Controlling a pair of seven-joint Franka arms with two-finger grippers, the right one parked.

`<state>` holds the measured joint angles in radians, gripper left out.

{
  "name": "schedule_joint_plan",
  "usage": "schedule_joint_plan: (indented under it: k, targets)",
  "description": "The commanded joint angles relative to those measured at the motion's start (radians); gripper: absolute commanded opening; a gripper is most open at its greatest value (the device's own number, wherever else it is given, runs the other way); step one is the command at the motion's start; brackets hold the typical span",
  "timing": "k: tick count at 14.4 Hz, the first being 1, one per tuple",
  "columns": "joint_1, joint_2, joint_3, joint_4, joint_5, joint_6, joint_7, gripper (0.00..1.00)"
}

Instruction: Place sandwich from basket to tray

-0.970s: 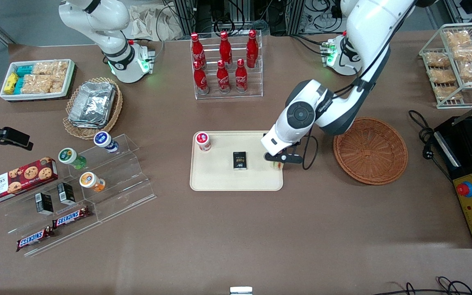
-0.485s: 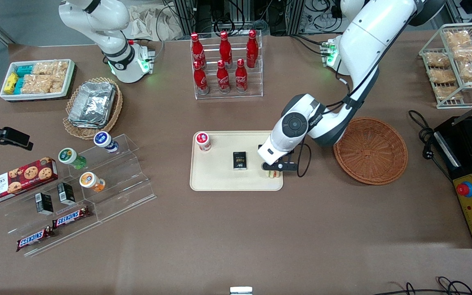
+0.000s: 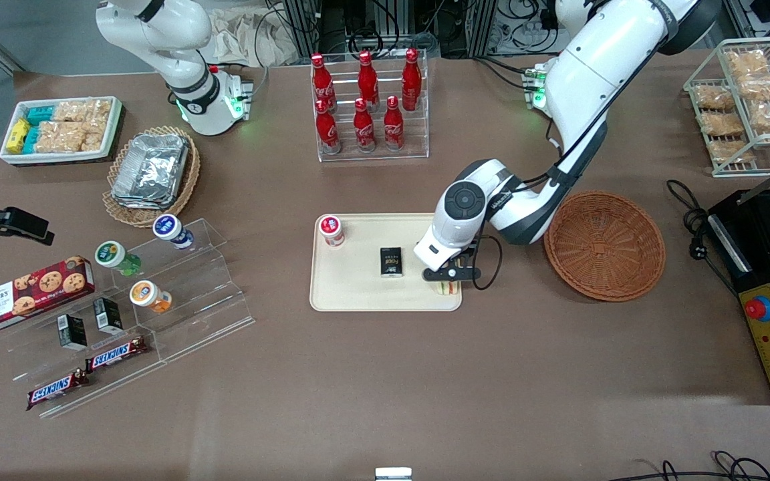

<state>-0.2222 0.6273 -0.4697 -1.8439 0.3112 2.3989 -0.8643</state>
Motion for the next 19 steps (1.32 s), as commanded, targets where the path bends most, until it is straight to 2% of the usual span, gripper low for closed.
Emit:
schedule_joint_plan:
  k: [1,3,7,8,12,16,17,19]
  targets:
    - [-0.006,0.003,0.005,0.057,0.02,-0.003,-0.07,1.0]
    - [-0.003,-0.053,0.005,0.089,0.02,-0.036,-0.123,1.0]
    - [0.0,-0.17,0.005,0.234,0.017,-0.314,-0.121,1.0]
    - [0.032,-0.204,0.005,0.255,0.0,-0.355,-0.113,1.0]
    - [0.161,-0.377,0.003,0.302,-0.184,-0.479,0.005,1.0]
    - [0.27,-0.497,0.011,0.319,-0.231,-0.677,0.123,1.0]
    - [0.262,-0.523,0.075,0.321,-0.262,-0.74,0.205,1.0]
    - [0.139,-0.608,0.33,0.325,-0.348,-0.841,0.398,1.0]
